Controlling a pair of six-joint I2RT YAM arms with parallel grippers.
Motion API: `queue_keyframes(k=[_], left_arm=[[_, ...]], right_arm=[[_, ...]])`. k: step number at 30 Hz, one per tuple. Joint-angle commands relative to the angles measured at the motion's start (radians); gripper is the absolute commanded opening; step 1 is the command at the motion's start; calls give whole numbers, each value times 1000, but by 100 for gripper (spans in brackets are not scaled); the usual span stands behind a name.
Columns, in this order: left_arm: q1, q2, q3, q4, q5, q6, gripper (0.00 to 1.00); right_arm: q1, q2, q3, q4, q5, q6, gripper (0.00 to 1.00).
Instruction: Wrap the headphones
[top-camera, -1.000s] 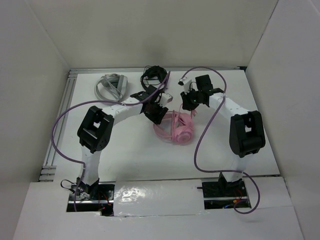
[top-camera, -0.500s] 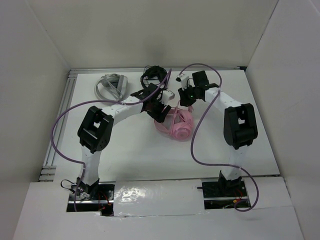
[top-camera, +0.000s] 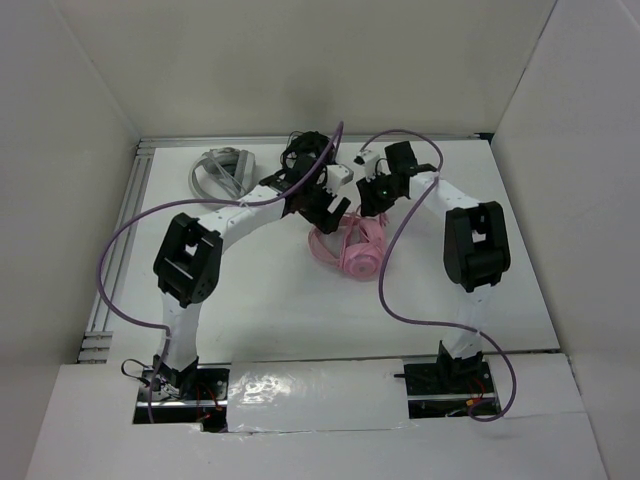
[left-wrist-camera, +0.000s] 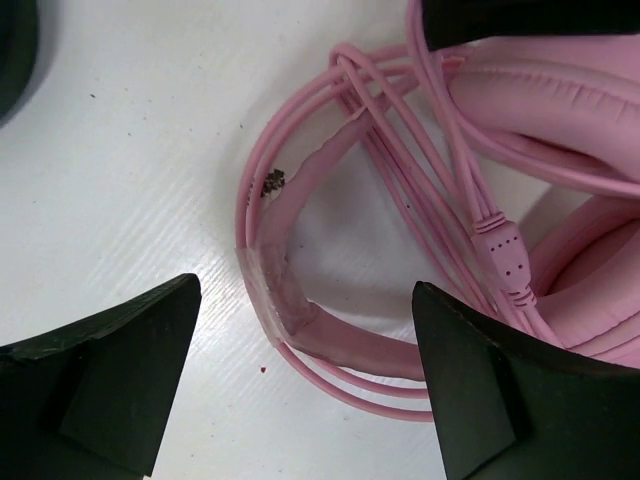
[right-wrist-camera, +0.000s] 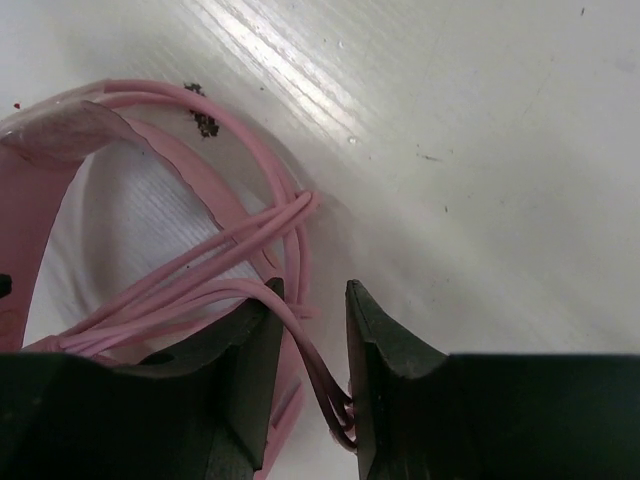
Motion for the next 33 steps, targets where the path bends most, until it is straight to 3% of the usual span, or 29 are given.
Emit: queue_keyframes(k=[1,5,8,9,11,26,33], left_arm=[[7,-45,53,6,-25,-1,99],[16,-50,99,-12,-32,-29,99],[18,-59,114,-11,-35,-35,99],[18,-67,116,-9,-35,-38,99],[18,-71,131,-18,-25,-40,99],[18,-142,175,-43,-43,-130,99],[18,-260,174,-121,-117,-251,99]], right_arm=[[-27,-21,-5,-49,-28,40,39],[-44,-19,-19,-51,-48,50,45],[-45,-34,-22,-52,-82,42,56],[-47,-38,-20,-55,-90,42,75],[-45,-45,-11,-68,-105,30,99],[-61,-217,-31,-65,-206,31,100],[-101,-356,-28,-26,-173,238,100]])
